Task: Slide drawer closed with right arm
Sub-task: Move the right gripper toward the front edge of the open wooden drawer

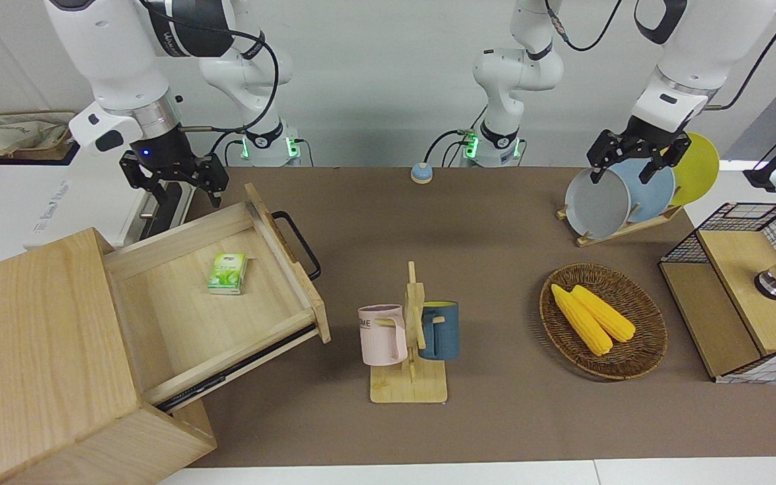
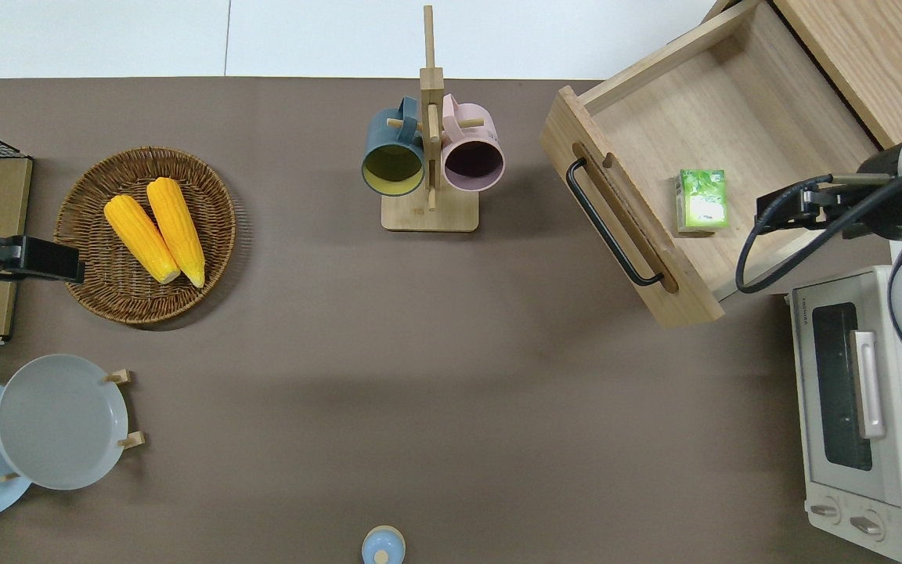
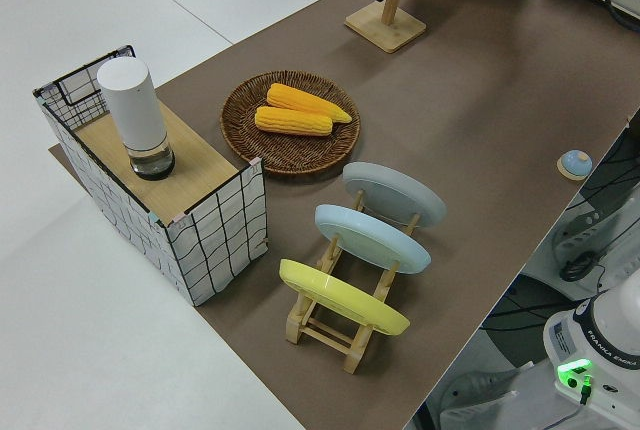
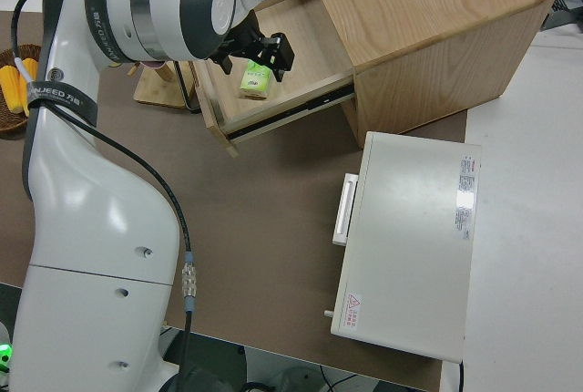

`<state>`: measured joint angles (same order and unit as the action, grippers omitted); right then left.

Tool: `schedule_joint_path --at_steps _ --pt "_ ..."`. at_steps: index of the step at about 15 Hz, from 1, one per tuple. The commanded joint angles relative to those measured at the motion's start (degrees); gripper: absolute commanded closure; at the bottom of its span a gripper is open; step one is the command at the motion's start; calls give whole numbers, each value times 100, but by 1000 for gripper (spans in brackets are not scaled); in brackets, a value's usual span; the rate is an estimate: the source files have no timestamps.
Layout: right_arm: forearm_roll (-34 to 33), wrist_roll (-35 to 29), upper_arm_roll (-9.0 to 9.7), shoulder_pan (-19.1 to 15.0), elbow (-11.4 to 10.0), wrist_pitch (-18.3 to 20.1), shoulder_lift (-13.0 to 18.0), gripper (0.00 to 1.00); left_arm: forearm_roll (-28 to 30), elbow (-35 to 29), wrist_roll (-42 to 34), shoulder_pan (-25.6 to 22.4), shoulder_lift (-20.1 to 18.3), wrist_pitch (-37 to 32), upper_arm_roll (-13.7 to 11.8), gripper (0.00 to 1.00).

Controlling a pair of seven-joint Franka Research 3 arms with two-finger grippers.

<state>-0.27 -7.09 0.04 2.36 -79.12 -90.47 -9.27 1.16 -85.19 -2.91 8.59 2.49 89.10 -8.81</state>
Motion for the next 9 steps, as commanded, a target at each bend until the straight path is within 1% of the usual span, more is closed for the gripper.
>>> schedule_joint_path --at_steps 1,6,8,9 --pt "72 77 40 -26 -51 -58 31 17 -72 117 -43 99 76 2 -95 5" --pt "158 111 40 -61 -51 3 30 17 -72 117 -43 99 76 2 -95 2" --pt "97 111 49 -26 -51 12 39 17 -72 117 -43 99 76 2 -95 5" --pt "106 111 49 -26 -51 73 39 17 -72 117 -43 99 76 2 -95 2"
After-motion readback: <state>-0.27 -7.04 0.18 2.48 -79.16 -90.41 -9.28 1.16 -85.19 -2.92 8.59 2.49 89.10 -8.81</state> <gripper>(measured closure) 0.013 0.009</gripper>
